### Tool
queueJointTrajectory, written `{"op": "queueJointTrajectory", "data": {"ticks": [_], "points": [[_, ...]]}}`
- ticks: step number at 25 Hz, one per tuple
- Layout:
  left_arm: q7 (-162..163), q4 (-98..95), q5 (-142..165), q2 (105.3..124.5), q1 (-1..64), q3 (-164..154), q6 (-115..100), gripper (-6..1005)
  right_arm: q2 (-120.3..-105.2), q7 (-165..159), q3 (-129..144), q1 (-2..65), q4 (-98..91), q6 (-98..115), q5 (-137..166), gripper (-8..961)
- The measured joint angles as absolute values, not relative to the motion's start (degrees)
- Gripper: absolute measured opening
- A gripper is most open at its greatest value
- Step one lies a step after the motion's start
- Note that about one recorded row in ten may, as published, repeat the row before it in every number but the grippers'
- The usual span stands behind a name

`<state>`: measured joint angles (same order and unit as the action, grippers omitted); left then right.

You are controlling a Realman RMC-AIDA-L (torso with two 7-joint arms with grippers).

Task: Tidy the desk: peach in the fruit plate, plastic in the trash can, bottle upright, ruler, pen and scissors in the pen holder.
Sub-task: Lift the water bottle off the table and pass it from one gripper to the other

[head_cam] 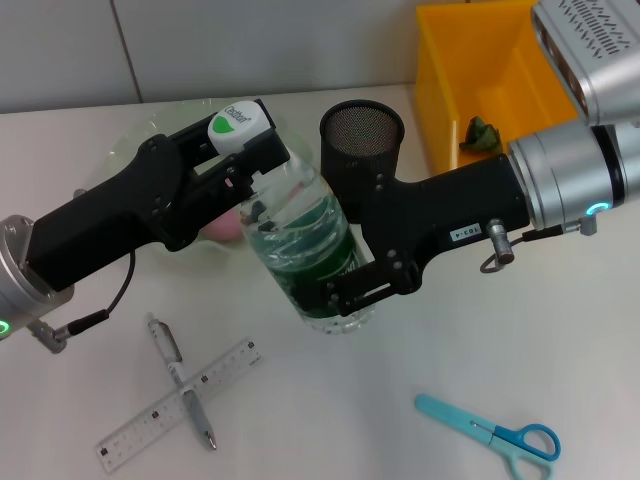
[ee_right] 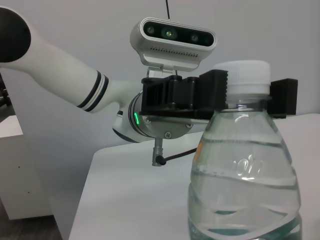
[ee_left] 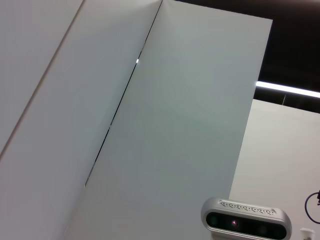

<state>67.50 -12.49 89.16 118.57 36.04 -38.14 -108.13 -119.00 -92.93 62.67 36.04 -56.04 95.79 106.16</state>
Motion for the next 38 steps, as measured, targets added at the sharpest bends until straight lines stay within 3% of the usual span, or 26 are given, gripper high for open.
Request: {"op": "queueJointTrajectory", "data": {"ticks": [38], "points": [[67.7,-12.7,89.0,118.29,36.1,-38.1,-106.7,439,-118.82,-95.4,62.1,36.8,-58.7,95.9,106.2,772]]}}
